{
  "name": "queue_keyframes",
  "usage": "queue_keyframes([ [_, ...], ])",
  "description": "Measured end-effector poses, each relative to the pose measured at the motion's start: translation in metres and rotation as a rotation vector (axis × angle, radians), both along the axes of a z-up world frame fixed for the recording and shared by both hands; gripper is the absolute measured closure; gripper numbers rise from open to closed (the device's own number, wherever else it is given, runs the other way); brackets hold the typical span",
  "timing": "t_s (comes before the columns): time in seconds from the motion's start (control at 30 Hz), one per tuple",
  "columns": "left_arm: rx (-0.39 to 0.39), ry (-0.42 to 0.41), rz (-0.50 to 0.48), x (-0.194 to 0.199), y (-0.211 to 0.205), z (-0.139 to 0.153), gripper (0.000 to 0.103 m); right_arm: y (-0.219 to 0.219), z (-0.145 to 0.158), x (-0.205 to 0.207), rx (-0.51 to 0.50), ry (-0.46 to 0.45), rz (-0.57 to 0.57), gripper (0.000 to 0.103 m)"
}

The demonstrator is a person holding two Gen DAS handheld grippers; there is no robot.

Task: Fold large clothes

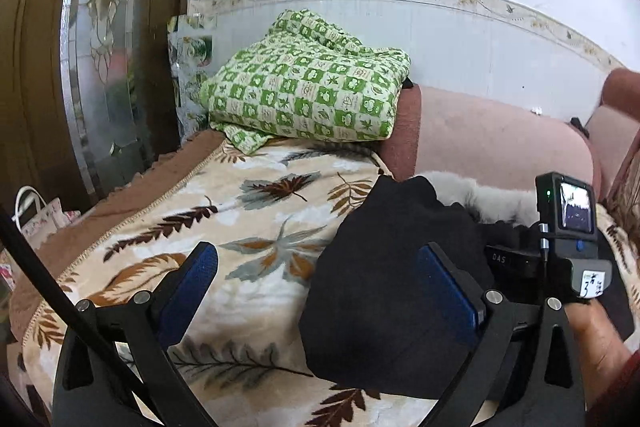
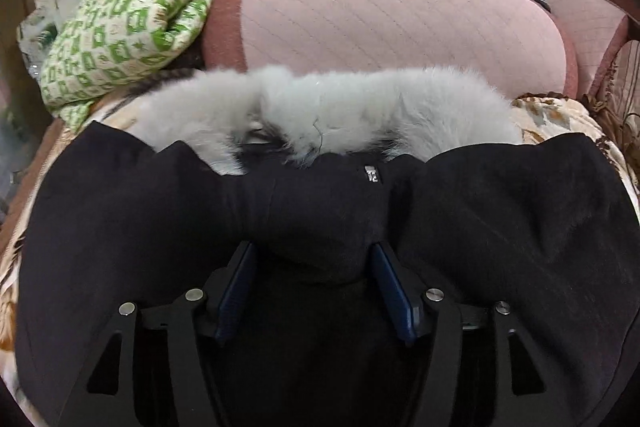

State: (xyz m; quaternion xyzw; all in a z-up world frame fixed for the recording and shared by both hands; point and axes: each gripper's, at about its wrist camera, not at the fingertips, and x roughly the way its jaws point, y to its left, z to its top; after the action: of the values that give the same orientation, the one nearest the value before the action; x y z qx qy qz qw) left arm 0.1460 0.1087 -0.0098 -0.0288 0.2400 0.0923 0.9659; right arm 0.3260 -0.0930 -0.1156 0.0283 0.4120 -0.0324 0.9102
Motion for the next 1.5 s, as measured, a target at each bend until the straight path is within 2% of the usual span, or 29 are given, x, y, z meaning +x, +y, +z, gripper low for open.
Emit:
queue_keyframes([
  [0.1,-0.001,0.011,-0.034,-0.004,-0.003,-0.001,0.003,0.004,0.009,-0.008,-0.041,-0.005,0.008,0.038],
  [0.13,-0.017,0.01,-0.048,-0.007,-0.002,0.0,0.003,0.005,0.022,-0.016,-0.058,-0.018,0.012,0.037],
  [0.23,-0.044,-0.004,-0.062,-0.014,-0.001,0.003,0.003,-0.007,0.053,-0.043,-0.039,-0.117,0.009,0.037],
  [0.3,-0.049,-0.001,-0.06,-0.014,-0.001,0.003,0.003,-0.026,0.062,-0.053,-0.049,-0.138,-0.028,0.037],
  [0.4,-0.042,0.01,-0.063,-0.011,-0.004,0.001,0.003,-0.068,0.057,-0.058,-0.062,-0.131,-0.143,0.036],
  [0.47,-0.029,0.014,-0.06,-0.008,-0.007,-0.001,0.003,-0.1,0.041,-0.057,-0.057,-0.078,-0.226,0.032],
  [0.53,-0.01,0.006,-0.057,-0.009,-0.011,-0.003,0.003,-0.124,0.029,-0.059,0.028,-0.057,-0.247,0.024],
  [0.57,0.003,-0.002,-0.056,-0.009,-0.013,-0.003,0.003,-0.134,0.028,-0.067,0.062,-0.071,-0.265,0.024],
  [0.73,0.044,-0.014,-0.056,-0.015,-0.023,-0.004,0.003,-0.127,0.055,-0.11,0.018,-0.174,-0.272,0.024],
  [0.83,-0.011,-0.015,-0.124,-0.019,-0.025,-0.003,0.002,-0.111,0.065,-0.149,0.028,-0.211,-0.211,0.023],
  [0.93,-0.06,-0.004,-0.176,-0.022,-0.029,-0.004,0.001,-0.096,0.065,-0.192,0.087,-0.216,-0.165,0.022],
  [1.03,-0.082,0.047,-0.232,-0.024,-0.04,-0.009,0.001,-0.087,0.056,-0.224,0.153,-0.212,-0.147,0.022],
  [1.07,-0.082,0.067,-0.245,-0.023,-0.044,-0.012,0.001,-0.085,0.052,-0.233,0.148,-0.22,-0.147,0.021],
  [1.27,-0.053,0.133,-0.281,-0.027,-0.064,-0.024,0.001,-0.076,0.036,-0.239,-0.013,-0.198,-0.119,0.019],
  [1.5,-0.058,0.19,-0.293,-0.024,-0.072,-0.035,0.001,-0.084,0.03,-0.237,0.037,-0.186,-0.136,0.019],
])
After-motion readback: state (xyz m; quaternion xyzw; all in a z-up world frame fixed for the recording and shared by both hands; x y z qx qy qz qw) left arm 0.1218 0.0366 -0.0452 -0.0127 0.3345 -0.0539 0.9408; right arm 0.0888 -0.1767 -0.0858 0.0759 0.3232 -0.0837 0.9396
